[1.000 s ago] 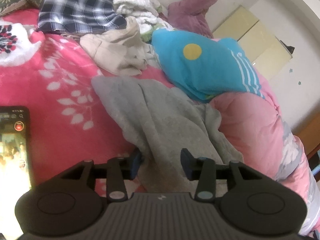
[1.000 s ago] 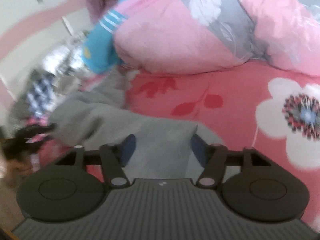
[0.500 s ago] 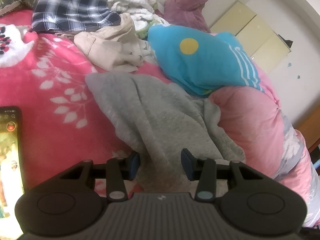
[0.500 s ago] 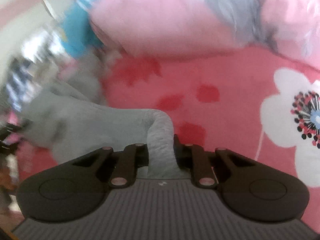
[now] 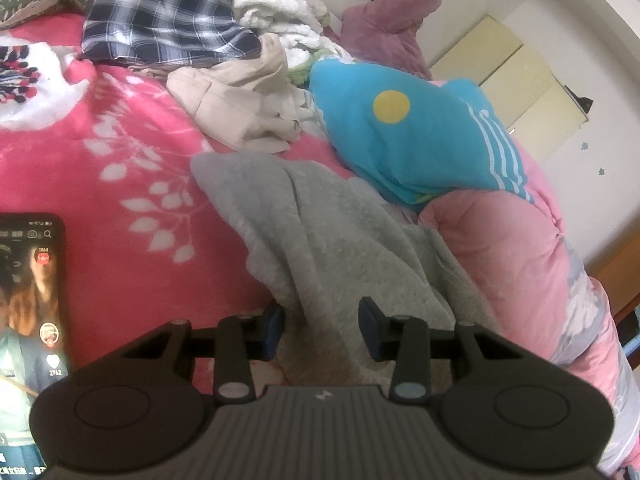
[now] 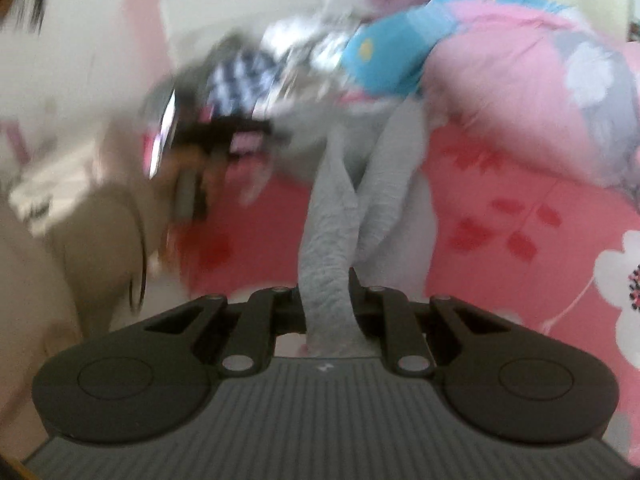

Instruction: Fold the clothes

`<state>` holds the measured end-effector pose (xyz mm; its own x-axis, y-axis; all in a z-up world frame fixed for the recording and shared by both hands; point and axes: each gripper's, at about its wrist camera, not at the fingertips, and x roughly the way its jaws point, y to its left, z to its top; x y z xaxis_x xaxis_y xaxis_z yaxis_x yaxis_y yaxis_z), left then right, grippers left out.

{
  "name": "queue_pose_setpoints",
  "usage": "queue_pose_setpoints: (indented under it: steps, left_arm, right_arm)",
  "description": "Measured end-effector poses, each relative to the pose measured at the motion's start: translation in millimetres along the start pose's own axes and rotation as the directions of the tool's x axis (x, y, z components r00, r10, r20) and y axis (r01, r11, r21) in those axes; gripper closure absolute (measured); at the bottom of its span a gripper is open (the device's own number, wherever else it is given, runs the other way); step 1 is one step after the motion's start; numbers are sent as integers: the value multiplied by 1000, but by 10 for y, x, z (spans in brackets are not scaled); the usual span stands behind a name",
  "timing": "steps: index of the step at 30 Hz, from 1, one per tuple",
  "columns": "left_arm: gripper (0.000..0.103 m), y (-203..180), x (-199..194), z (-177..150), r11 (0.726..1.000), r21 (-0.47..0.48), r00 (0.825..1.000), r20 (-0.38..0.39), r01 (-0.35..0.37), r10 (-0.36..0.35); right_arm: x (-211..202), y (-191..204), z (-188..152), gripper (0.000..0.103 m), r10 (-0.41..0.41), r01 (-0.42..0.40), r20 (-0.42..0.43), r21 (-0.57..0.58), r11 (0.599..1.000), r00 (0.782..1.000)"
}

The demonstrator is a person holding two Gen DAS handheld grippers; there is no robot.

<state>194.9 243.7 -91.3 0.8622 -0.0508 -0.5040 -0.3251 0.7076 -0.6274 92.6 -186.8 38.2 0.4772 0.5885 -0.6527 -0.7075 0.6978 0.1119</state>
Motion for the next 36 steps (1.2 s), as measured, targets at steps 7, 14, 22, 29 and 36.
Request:
queue_pose_setpoints:
  steps: [7,14,22,29,36]
  left_arm:
    - [62,7,-2,-3,1000,-9,1000,-6,3,-3]
    - [60,-21,15,-19,1000,2,1000,-13,3,-2]
    - [60,-54,24,-42,999,32,1000,-16,1,-1]
    - [61,-91,64,-53,999,54,1000,-20,3,-2]
    - [68,-98,126,-61,998,61,1000,-26,-8,9]
  right_arm:
    - [505,216,-196,80,-84,46,-270,-146,988,959]
    - [-55,-9,202,24,25,-26,-34,-26,999,999]
    - [202,-769,648,4,-13,-59,240,292,954,971]
    - [1652,-1318,922,4,54,-72,48,595,800,997]
    - [2183,-1273,855,61,159,-80,-68,631,771,985]
